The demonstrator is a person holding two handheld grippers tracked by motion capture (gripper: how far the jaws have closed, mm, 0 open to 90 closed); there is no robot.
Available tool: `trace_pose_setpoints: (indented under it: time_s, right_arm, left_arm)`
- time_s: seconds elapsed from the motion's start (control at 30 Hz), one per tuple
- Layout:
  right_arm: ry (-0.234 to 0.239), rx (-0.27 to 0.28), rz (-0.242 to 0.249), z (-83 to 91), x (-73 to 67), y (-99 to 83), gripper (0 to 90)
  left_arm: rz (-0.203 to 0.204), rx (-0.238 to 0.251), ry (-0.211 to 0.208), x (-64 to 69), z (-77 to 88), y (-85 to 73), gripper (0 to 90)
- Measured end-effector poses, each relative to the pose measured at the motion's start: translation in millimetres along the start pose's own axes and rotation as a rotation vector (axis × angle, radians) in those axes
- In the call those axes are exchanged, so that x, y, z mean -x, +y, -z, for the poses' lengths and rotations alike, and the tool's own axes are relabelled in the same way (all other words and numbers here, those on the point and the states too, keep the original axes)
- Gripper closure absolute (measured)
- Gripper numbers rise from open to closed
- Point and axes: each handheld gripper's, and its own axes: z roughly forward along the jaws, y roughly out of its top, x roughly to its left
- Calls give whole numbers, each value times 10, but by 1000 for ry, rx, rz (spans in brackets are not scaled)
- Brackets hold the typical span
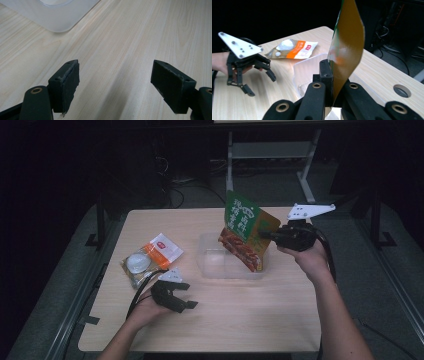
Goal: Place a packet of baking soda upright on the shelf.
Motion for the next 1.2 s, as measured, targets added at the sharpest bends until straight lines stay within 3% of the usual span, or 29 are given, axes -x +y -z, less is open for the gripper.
trace_pose_setpoints:
  time_s: [0.33,0.73,0.9,1.2]
  right_arm:
    - [-59,-7,-41,-12,112,-92,900]
    - [-59,-15,-55,-123,77,-95,900]
    - [-73,-6,-58,-120,77,-109,900]
    - [-95,10,-75,-51,86,-171,900]
  left_arm:
    - [-10,-18,-2,-6,1,2,217]
    - [-12,-17,0,-2,-2,-2,215]
    - [1,-12,-2,-1,-6,-5,215]
    - [-16,-30,-5,-11,-11,-2,214]
